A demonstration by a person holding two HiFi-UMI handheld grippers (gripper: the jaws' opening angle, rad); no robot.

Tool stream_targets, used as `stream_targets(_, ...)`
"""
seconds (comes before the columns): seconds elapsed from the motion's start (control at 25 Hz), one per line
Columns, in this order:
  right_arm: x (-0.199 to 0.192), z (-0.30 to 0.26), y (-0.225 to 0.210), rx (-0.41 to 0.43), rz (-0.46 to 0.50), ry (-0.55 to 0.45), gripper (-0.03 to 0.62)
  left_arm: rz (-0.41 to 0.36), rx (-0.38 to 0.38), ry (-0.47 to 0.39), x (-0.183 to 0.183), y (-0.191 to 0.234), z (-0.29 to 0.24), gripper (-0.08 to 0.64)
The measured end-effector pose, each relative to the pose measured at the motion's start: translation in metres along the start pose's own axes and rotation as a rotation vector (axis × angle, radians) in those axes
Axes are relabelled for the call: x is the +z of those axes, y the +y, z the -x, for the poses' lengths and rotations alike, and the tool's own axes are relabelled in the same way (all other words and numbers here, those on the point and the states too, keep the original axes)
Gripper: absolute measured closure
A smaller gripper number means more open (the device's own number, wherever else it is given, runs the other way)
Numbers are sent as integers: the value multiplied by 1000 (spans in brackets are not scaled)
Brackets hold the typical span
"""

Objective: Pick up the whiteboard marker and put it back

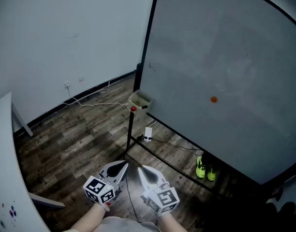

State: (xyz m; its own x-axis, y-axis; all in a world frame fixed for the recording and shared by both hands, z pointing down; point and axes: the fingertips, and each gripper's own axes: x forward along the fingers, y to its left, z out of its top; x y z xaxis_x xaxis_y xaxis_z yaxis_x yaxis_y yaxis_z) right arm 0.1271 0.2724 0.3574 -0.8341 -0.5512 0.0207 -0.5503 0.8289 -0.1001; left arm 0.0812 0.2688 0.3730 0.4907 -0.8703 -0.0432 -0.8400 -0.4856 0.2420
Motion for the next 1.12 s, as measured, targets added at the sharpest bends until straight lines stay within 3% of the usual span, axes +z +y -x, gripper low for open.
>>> stream_targets(0.36, 10, 7, -10, 0, 36, -91, 574, -37, 52, -14, 2, -4, -1, 545)
stream_targets(0.64, 7, 13, -6, 13, 41, -90, 574, -23, 74, -9, -8, -6, 2, 545)
stream_targets(0.92, 2, -6, -29, -21, 33, -84, 572, -40, 21, -25, -1, 8, -30, 545)
stream_targets(1.12, -13, -54, -59, -20, 36, -51, 572, -30, -18, -11, -7, 51, -70, 545)
